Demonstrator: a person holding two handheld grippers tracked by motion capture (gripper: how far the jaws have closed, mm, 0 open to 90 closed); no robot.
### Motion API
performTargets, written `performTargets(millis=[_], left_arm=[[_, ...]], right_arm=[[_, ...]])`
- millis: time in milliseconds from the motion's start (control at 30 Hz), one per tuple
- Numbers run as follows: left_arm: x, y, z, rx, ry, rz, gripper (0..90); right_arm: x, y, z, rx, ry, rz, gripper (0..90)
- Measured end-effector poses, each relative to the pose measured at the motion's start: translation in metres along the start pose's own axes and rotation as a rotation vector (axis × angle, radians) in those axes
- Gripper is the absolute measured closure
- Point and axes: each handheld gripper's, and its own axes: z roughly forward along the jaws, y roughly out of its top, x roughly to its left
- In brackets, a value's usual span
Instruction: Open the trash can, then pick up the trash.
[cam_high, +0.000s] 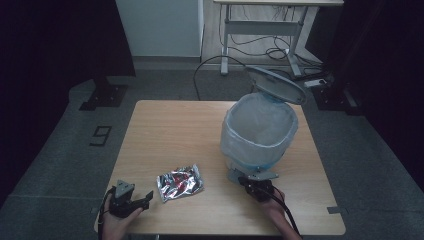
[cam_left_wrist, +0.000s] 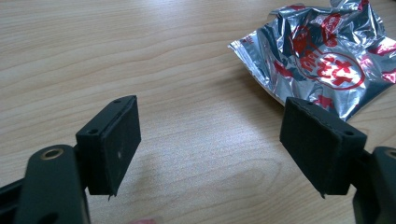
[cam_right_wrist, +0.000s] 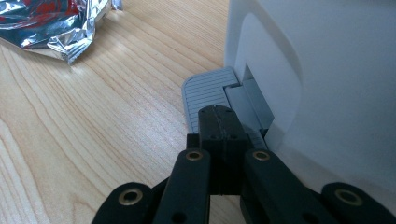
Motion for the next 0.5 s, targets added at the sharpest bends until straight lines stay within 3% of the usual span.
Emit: performTargets(millis=[500], left_arm=[[-0.0012,0.0059,-0.0003,-0.028,-0.008,-0.02,18.9]], right_arm=[[0.0007,0.0,0.0,0.0,-0.004,-0.003,90.0]])
